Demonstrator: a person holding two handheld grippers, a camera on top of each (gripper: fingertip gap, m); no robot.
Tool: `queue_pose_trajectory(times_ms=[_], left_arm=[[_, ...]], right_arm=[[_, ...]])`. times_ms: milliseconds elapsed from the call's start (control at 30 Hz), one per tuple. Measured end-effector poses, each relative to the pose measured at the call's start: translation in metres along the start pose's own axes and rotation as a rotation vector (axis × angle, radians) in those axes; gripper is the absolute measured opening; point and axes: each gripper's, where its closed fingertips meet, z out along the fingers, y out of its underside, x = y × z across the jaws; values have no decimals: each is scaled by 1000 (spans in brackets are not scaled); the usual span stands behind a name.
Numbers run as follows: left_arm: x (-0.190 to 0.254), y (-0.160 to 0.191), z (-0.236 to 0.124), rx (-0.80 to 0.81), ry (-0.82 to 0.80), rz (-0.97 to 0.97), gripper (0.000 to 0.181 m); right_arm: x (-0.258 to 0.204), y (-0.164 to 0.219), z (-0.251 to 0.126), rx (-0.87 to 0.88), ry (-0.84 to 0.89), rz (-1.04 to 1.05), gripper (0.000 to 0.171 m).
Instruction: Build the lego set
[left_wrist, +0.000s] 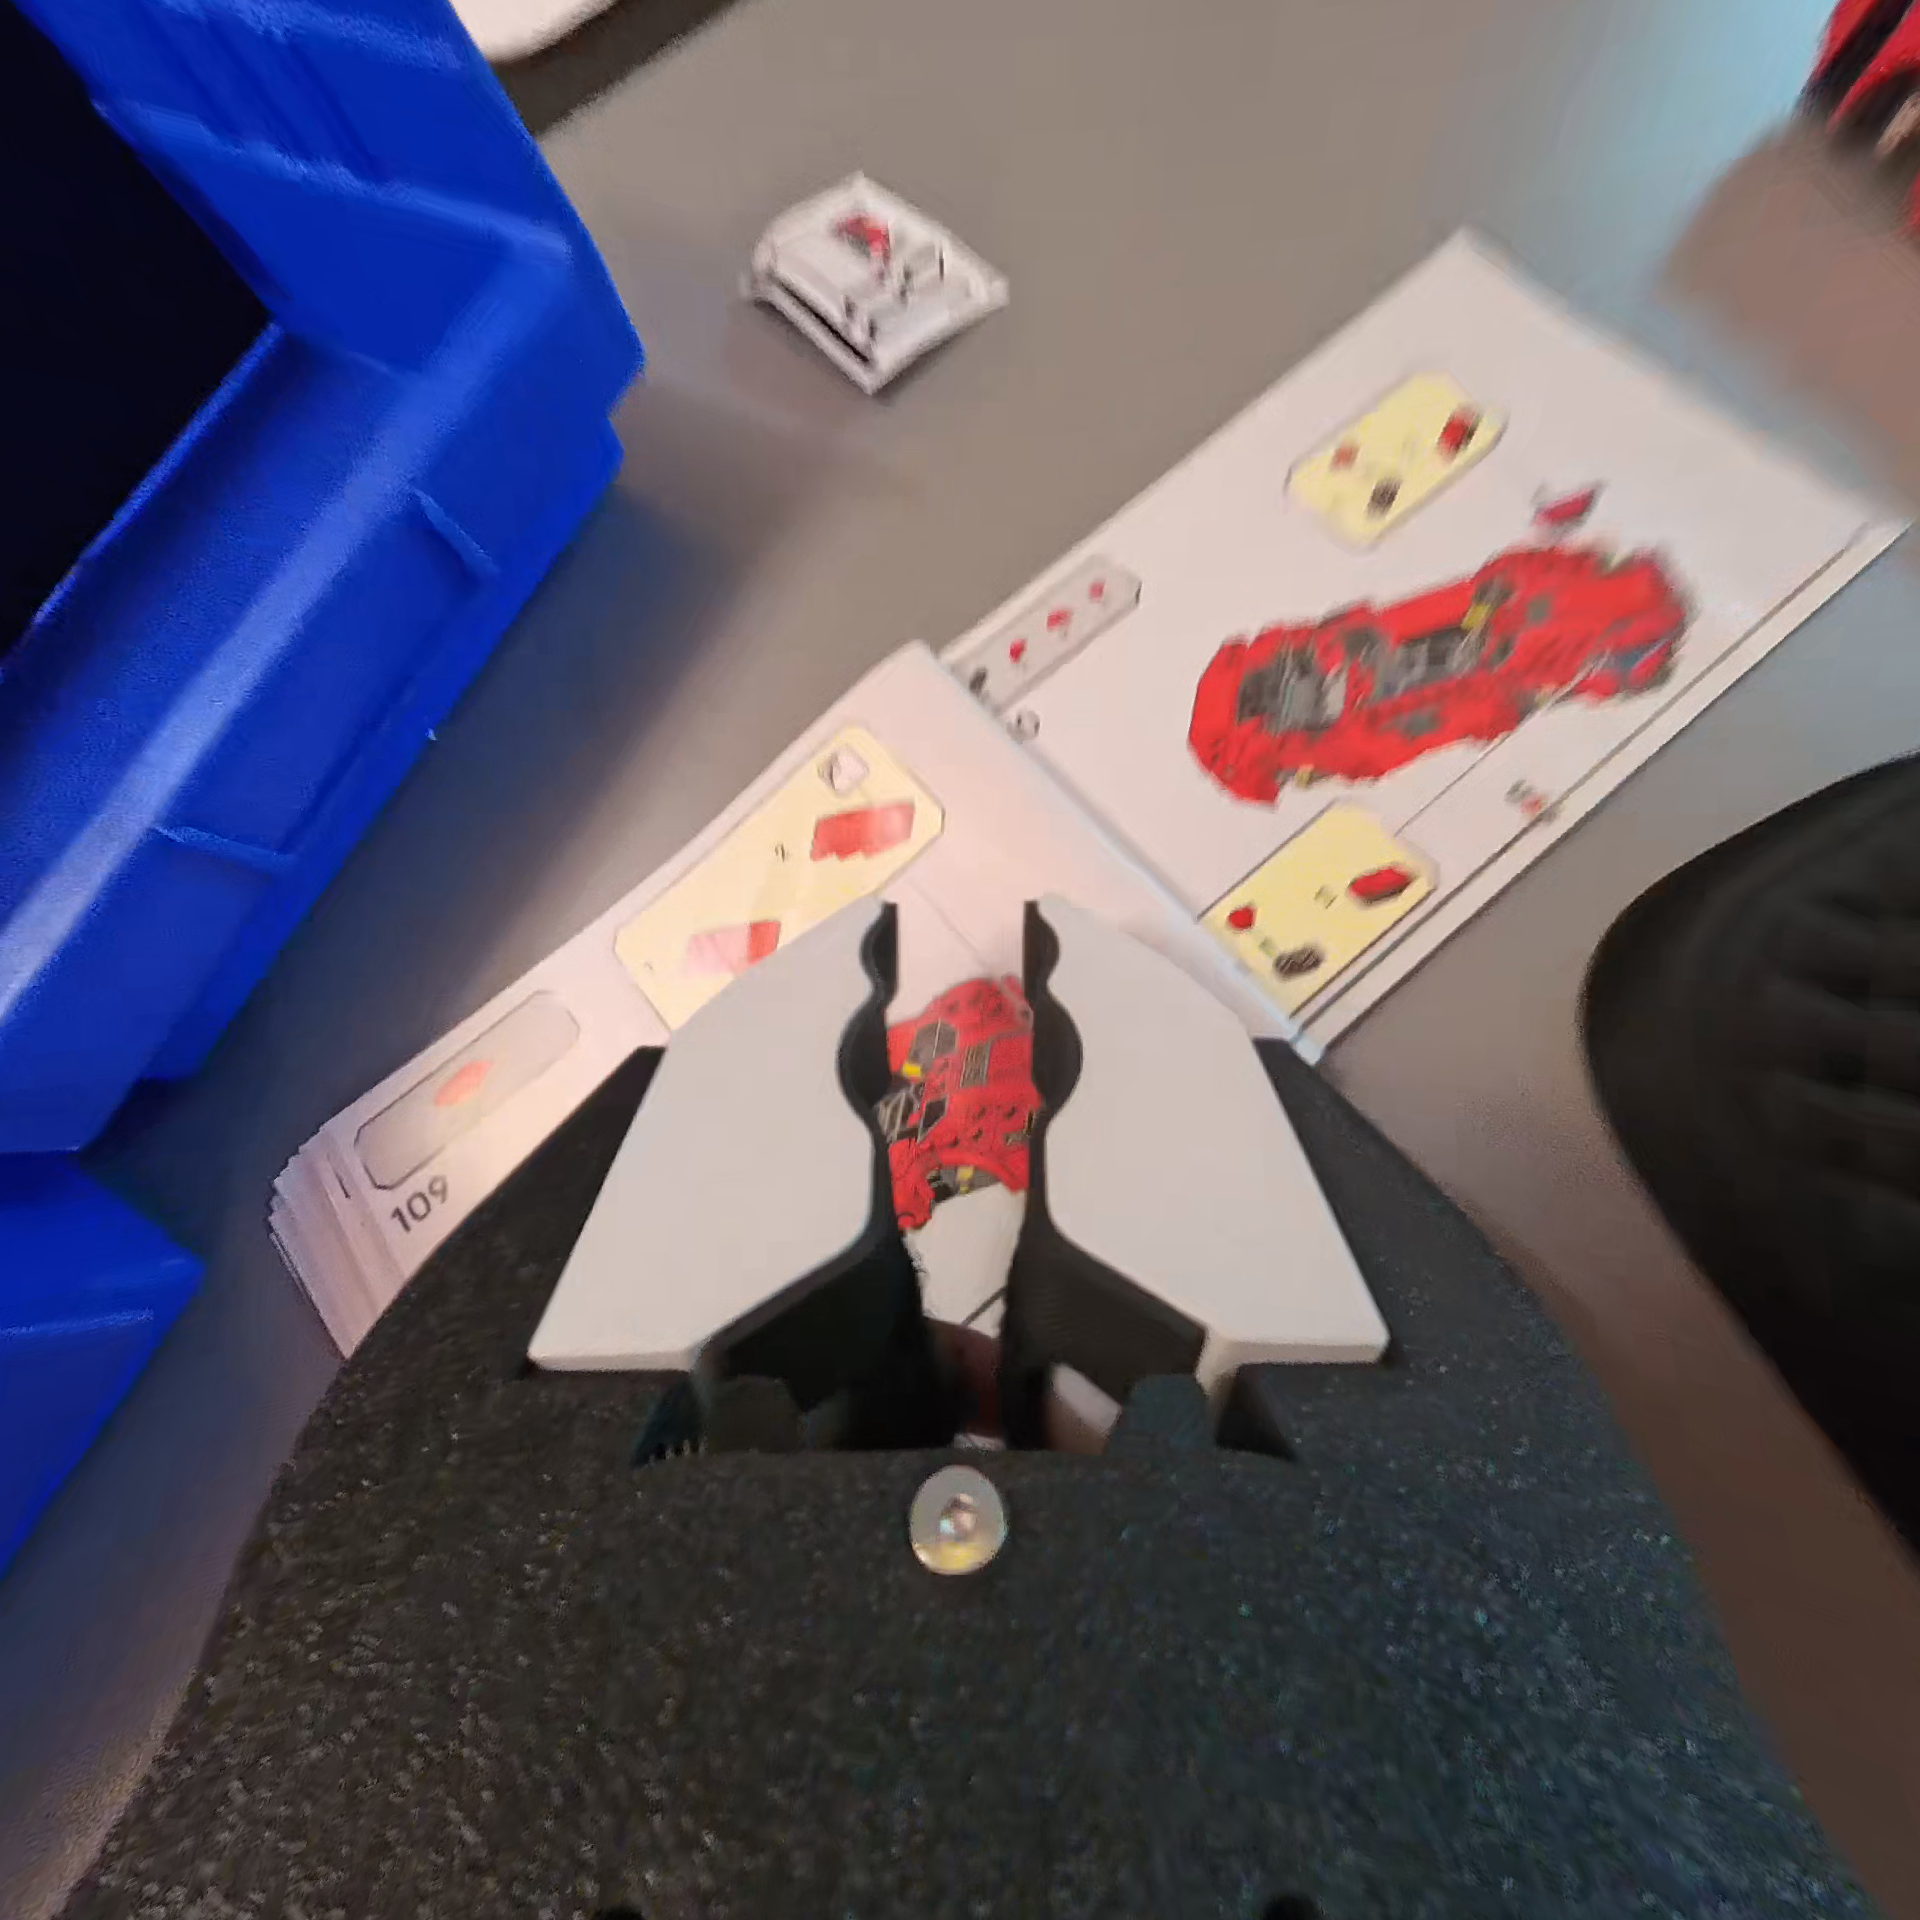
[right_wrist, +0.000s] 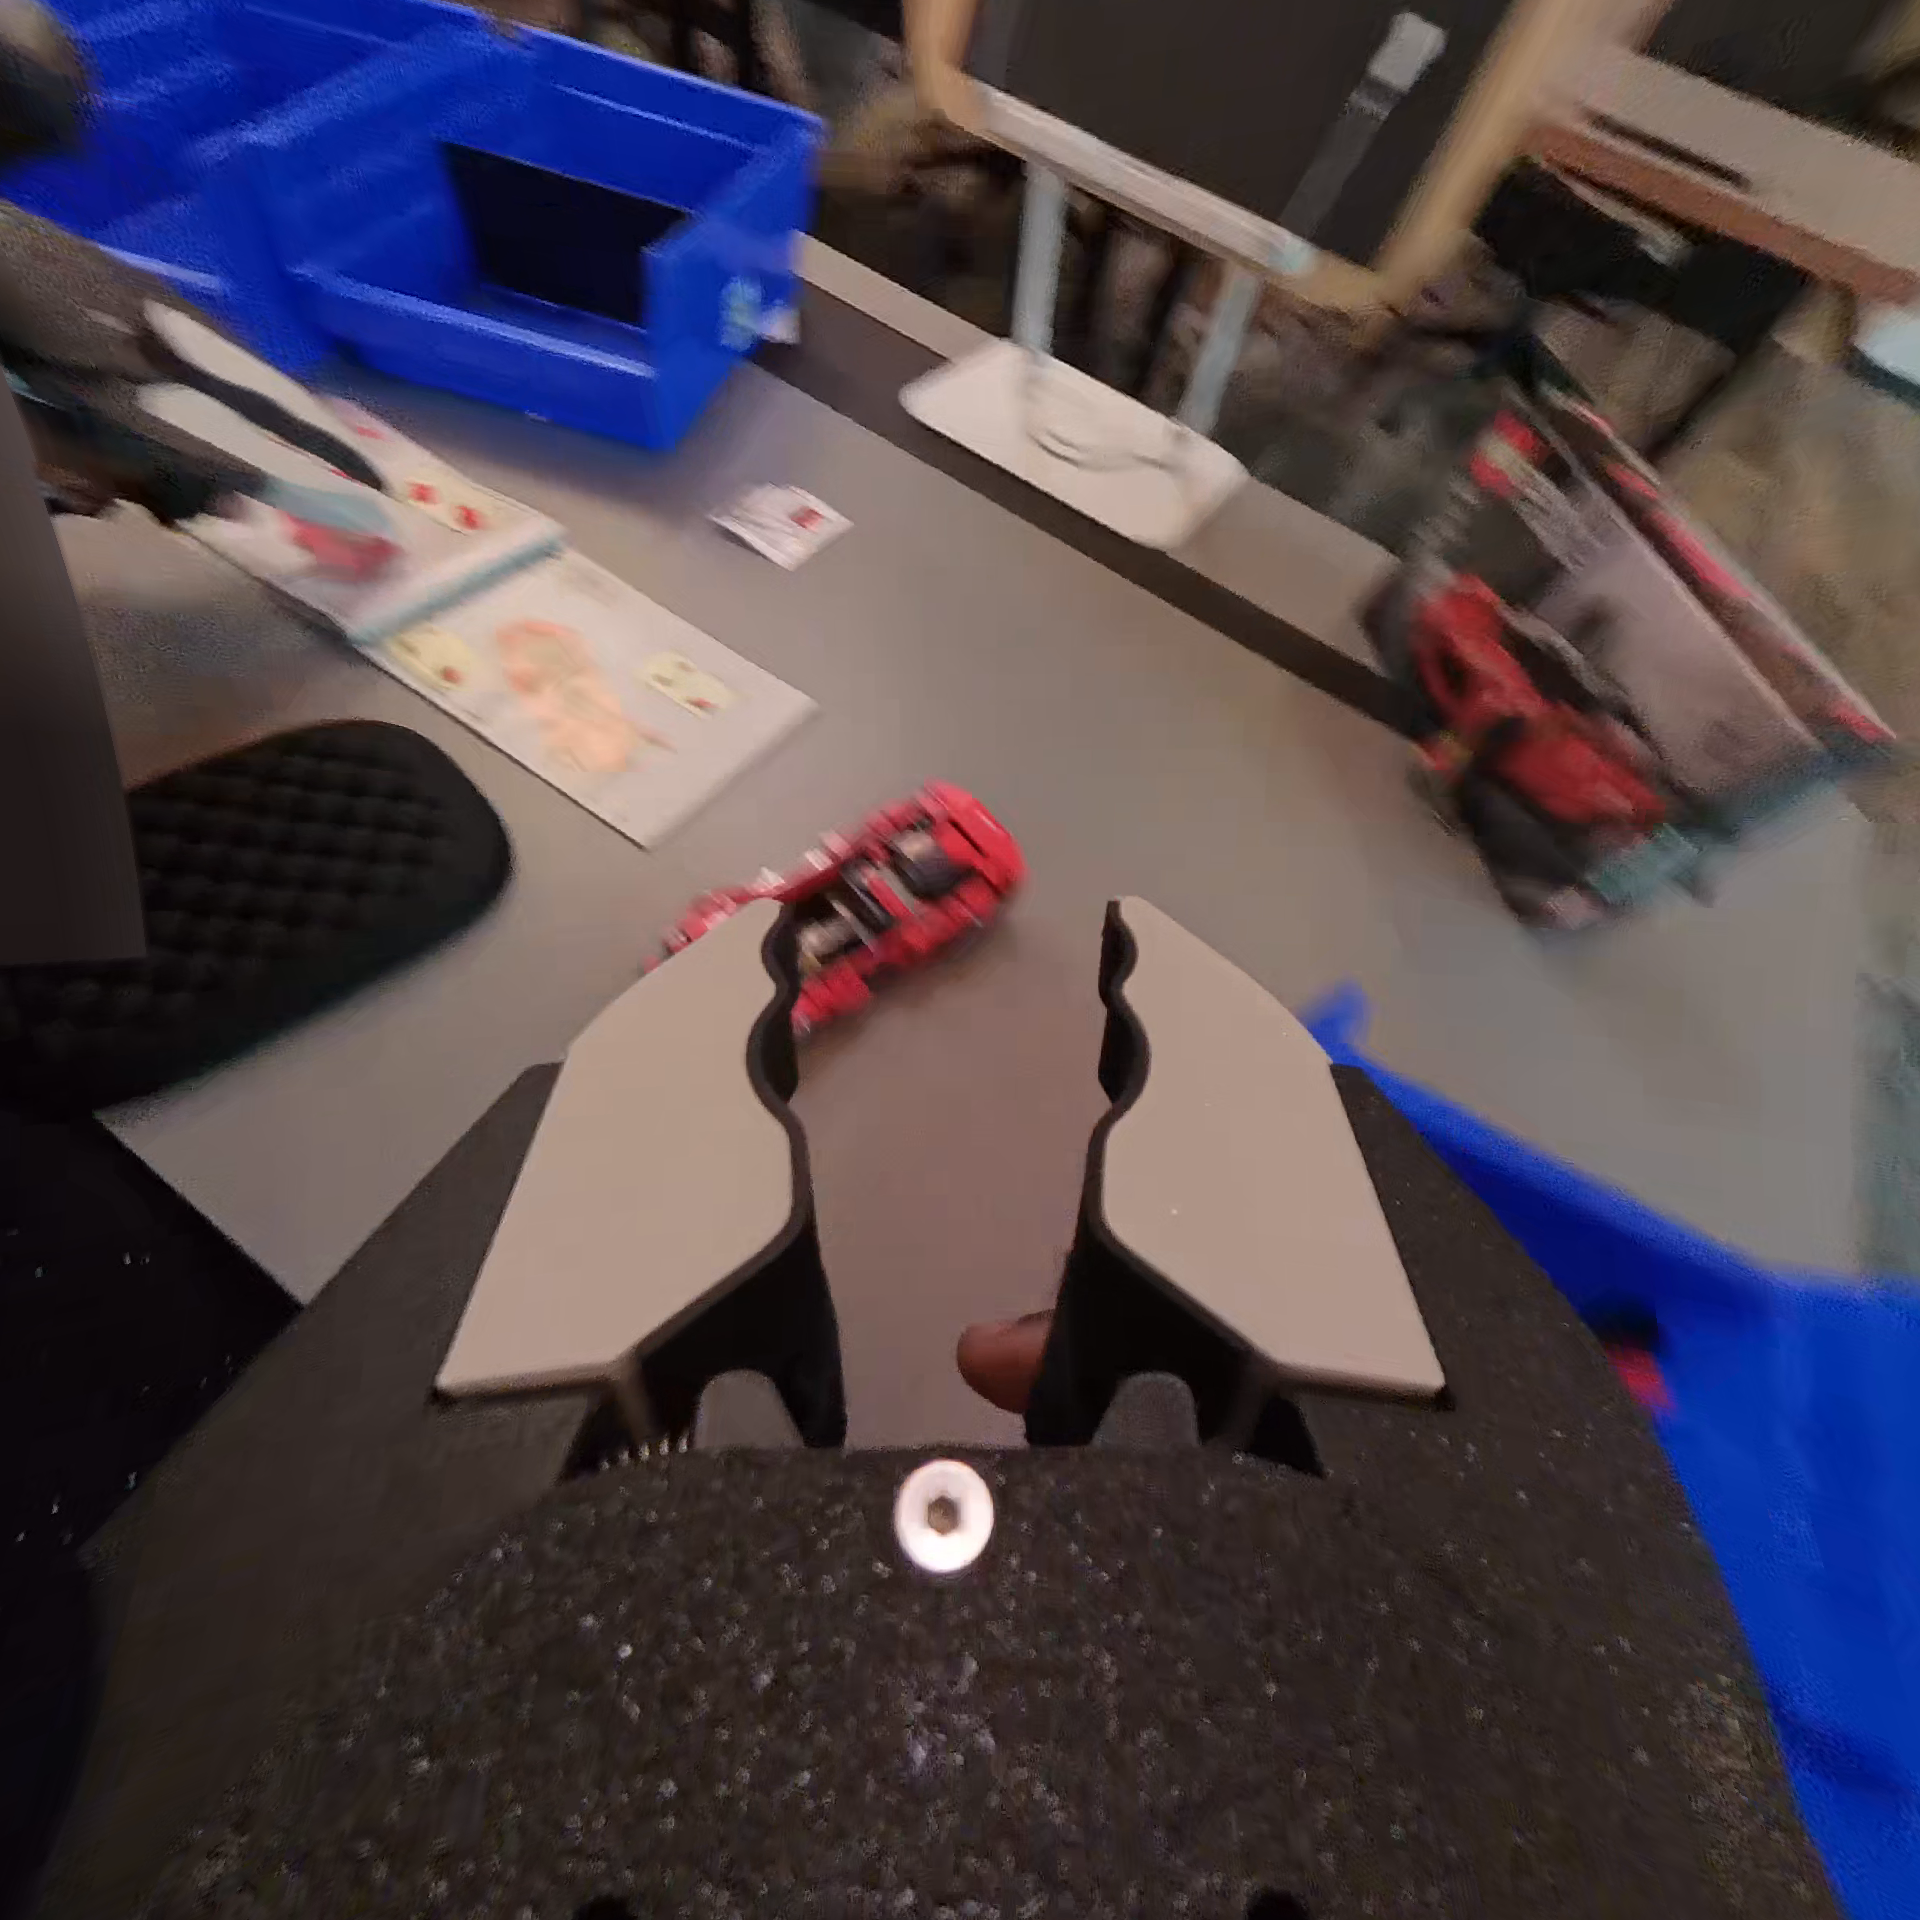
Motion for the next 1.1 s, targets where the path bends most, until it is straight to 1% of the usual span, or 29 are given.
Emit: queue_pose_trajectory(times_ms=[67, 100, 167, 200, 267, 333, 433, 467, 500, 533, 567, 633, 700, 733, 800, 833, 900, 933, 967, 1000, 1033, 1100], left_arm=[[-3, -21, -11, 82, 13, -60, 32], [-6, -30, -16, 114, 5, -69, 37], [-10, -49, -24, 169, -20, -81, 48], [-10, -58, -28, 191, -25, -88, 52], [-5, -76, -33, 234, -28, -91, 54], [2, -93, -38, 276, -45, -77, 53], [17, -112, -40, 304, -68, -41, 51], [21, -117, -40, 307, -74, -26, 50], [26, -121, -40, 307, -77, -9, 49], [30, -124, -40, 306, -82, 7, 49], [34, -127, -40, 305, -90, 22, 49], [39, -129, -39, 299, -104, 46, 48], [41, -130, -39, 287, -114, 61, 47], [42, -131, -38, 281, -115, 67, 46], [43, -131, -36, 270, -119, 74, 46], [43, -132, -34, 267, -122, 75, 46], [45, -135, -30, 271, -119, 77, 45], [48, -136, -28, 275, -107, 78, 44], [51, -138, -26, 280, -91, 74, 44], [53, -140, -24, 287, -77, 65, 43], [54, -142, -23, 295, -70, 55, 43], [54, -147, -23, 311, -76, 45, 41]], right_arm=[[35, 27, -48, -81, 83, 80, 51], [46, 45, -67, -135, 87, 123, 49], [54, 91, -91, -284, 36, 230, 47], [54, 113, -97, -352, 17, 277, 47], [51, 147, -99, -439, -11, 316, 47], [36, 170, -92, -502, -75, 322, 45], [13, 193, -80, -615, -151, 263, 31], [12, 195, -76, -637, -132, 204, 29], [10, 192, -72, -621, -130, 135, 26], [1, 186, -66, -584, -163, 75, 30], [-8, 180, -59, -547, -191, 48, 32], [-14, 177, -56, -563, -199, 50, 32], [-15, 176, -65, -533, -221, -4, 32], [-16, 171, -71, -497, -239, 12, 31], [-18, 150, -86, -391, -286, 98, 37], [-17, 137, -94, -329, -297, 126, 37], [-4, 121, -111, -238, -266, 106, 37], [8, 118, -118, -208, -218, 74, 33], [25, 118, -123, -190, -153, 42, 23], [42, 123, -128, -199, -93, 15, 3], [53, 131, -131, -234, -72, -8, 0], [57, 150, -136, -325, -133, -30, 0]])
